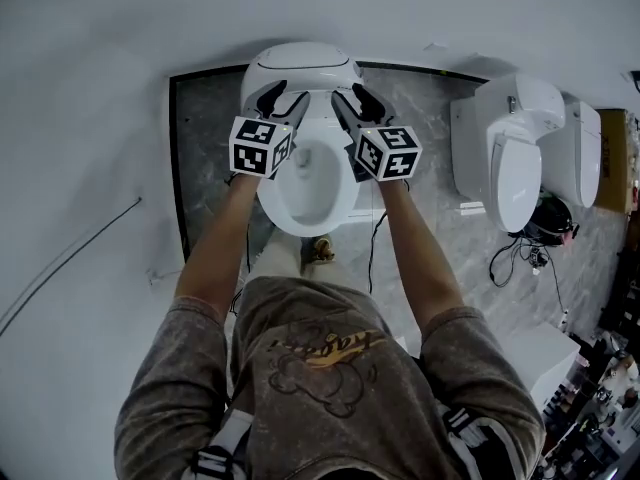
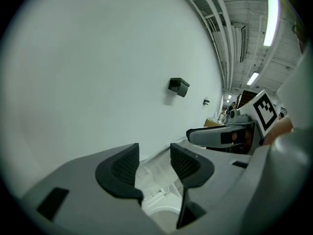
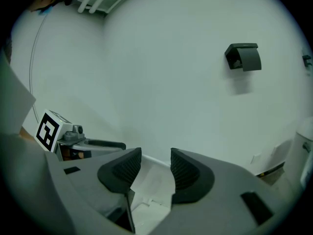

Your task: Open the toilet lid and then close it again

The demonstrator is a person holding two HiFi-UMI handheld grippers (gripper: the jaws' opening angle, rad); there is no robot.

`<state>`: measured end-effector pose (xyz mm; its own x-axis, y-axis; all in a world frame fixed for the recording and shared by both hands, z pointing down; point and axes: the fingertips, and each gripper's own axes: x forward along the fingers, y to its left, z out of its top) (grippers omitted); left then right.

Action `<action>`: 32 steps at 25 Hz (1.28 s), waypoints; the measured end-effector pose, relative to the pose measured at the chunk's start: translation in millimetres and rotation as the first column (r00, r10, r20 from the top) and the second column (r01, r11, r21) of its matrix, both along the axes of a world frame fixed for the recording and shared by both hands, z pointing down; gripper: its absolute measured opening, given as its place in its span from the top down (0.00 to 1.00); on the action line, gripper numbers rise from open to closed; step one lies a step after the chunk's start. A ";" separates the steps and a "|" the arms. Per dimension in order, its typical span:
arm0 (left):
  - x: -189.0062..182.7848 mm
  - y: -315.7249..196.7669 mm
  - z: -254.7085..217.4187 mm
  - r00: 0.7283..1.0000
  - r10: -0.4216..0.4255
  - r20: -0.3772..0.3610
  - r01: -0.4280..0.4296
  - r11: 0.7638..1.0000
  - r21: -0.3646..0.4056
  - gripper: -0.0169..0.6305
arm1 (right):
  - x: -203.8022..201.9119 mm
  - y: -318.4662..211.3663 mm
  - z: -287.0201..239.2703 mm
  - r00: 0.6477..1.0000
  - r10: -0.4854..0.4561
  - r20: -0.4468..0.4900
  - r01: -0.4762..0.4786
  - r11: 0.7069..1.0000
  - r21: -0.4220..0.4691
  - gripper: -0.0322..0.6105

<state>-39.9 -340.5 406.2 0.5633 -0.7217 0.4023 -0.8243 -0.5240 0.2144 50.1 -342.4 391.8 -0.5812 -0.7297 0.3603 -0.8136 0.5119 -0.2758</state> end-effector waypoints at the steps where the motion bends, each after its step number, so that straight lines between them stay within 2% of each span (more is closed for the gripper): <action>1: 1.0 13.7 0.0 1.000 0.004 -0.005 -0.004 1.000 0.000 0.68 | 2.2 13.1 0.2 1.000 0.001 0.010 -0.001 1.000 0.005 0.64; 4: 5.2 53.0 4.1 0.999 0.038 -0.027 -0.039 0.999 -0.018 0.67 | 9.5 50.4 4.2 0.999 -0.019 0.039 0.018 1.000 0.023 0.70; 9: 9.5 121.4 23.5 0.999 0.030 -0.029 -0.032 0.998 -0.052 0.65 | 11.3 119.2 24.9 0.996 -0.090 0.022 0.090 0.996 0.013 0.70; 14: 11.0 168.1 45.8 0.999 0.045 -0.021 -0.046 0.998 -0.050 0.64 | 10.6 165.1 47.9 0.995 -0.095 0.009 0.095 0.995 -0.015 0.69; 19: 10.8 204.3 68.8 0.992 0.044 -0.119 -0.050 0.997 -0.052 0.64 | 12.7 204.1 75.9 0.996 -0.091 0.005 0.091 0.995 -0.036 0.69; 22: 13.8 231.7 89.8 0.994 0.038 -0.102 -0.043 0.998 -0.046 0.64 | 15.1 229.7 97.8 0.998 -0.064 -0.009 0.063 0.996 -0.067 0.69; 27: 24.0 280.0 132.8 0.997 0.050 -0.060 -0.056 0.993 -0.101 0.64 | 22.4 278.2 139.3 0.998 -0.015 -0.057 0.009 0.994 -0.107 0.70; 32: 22.8 307.9 177.6 0.998 0.006 -0.056 -0.013 0.992 -0.127 0.67 | 26.8 311.3 183.7 0.997 0.003 -0.074 -0.012 0.993 -0.121 0.70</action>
<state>-17.1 -32.6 583.8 0.5940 -0.6608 0.4589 -0.8044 -0.4974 0.3250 76.9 -31.2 575.4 -0.5446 -0.6823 0.4877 -0.8376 0.4720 -0.2750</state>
